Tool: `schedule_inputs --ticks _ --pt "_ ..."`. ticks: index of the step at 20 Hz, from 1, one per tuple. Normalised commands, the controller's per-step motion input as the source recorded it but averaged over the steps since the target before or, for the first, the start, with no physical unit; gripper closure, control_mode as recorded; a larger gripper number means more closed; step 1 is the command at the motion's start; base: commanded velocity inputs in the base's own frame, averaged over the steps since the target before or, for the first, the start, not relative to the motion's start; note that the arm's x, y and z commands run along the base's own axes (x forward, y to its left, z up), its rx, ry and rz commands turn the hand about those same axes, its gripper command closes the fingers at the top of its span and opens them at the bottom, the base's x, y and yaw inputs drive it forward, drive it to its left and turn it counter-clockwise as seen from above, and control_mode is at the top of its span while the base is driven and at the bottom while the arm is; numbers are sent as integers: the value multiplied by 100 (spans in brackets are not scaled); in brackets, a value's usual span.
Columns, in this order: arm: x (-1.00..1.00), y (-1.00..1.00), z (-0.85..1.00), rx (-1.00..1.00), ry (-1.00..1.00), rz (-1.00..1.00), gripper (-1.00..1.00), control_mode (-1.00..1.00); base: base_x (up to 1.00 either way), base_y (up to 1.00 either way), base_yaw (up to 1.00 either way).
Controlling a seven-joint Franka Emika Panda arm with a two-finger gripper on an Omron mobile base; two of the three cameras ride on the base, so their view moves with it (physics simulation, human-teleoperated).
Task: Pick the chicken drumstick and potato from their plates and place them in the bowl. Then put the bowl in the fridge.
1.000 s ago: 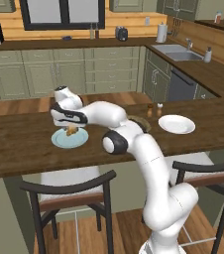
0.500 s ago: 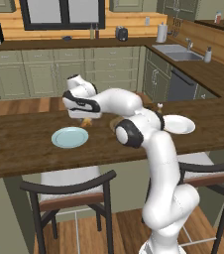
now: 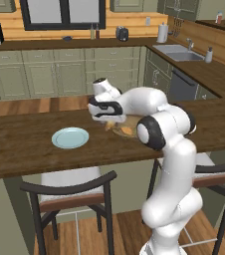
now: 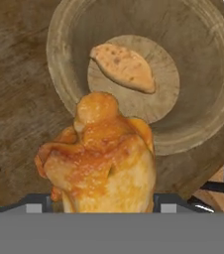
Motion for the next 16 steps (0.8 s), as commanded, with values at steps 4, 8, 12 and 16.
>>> schedule_inputs --ticks 4,8,12,16 --pt "-2 -100 22 6 -3 0 100 -100 0 0 0" --pt "12 -100 29 8 0 0 100 -100 0 0 0" --pt "42 -84 4 9 0 2 100 -100 0 0 0" --pt "22 -46 -10 10 0 17 100 -100 0 0 0"
